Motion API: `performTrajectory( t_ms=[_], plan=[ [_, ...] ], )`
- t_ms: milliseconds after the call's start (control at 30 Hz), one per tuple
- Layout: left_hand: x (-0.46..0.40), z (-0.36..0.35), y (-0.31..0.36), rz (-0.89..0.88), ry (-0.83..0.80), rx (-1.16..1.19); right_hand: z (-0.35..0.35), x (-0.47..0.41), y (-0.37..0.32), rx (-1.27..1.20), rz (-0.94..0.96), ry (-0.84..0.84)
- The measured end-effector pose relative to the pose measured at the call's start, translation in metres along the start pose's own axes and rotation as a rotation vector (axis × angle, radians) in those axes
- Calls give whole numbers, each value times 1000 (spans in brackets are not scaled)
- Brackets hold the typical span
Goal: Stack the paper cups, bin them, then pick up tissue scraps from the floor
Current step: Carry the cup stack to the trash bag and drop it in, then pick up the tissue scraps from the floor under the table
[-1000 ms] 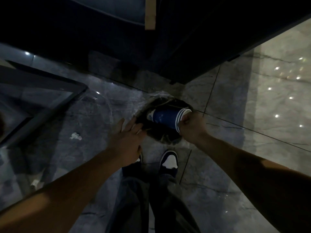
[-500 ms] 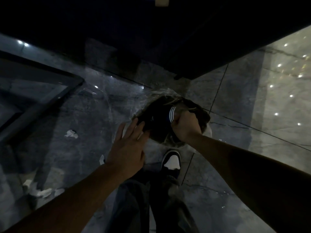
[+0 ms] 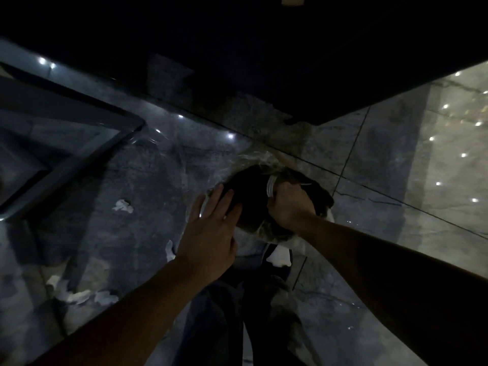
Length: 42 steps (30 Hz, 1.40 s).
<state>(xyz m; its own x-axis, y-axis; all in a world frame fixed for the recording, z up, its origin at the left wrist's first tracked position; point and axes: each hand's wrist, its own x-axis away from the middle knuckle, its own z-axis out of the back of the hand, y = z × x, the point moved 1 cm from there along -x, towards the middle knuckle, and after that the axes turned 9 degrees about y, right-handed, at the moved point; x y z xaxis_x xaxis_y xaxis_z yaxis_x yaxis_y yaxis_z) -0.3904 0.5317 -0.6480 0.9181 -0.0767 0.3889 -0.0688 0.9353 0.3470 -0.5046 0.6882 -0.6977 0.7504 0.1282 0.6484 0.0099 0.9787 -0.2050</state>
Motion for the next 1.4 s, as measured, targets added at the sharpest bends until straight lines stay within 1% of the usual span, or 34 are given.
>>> performTrajectory(
  t_ms=[133,267,400,567,700,800,933,1033,1100,1233,1333,1400],
  plan=[
    [6,0,-3,-27,-12,27,5,5,7,-21,-99,33],
    [11,3,-5,-6,-19,62,14,12,9,28,-116,9],
    [20,16,-4,30,31,92,26,22,10,71,-86,-16],
    [33,21,-5,122,4,102,40,41,2,134,-14,39],
    [48,30,-4,220,71,145,47,56,-6,199,35,75],
    [62,37,-3,324,120,150,54,70,-16,282,123,121],
    [87,40,2,430,187,175,59,86,-36,307,284,16],
    [111,41,6,532,250,215,60,101,-49,339,415,3],
    [131,39,9,617,255,242,58,113,-58,372,495,-6],
    [178,32,15,771,390,326,47,131,-72,439,618,-48],
    [213,17,16,859,379,330,30,141,-77,437,688,-56],
    [235,1,17,964,394,385,14,150,-78,407,731,-67]
  ],
)
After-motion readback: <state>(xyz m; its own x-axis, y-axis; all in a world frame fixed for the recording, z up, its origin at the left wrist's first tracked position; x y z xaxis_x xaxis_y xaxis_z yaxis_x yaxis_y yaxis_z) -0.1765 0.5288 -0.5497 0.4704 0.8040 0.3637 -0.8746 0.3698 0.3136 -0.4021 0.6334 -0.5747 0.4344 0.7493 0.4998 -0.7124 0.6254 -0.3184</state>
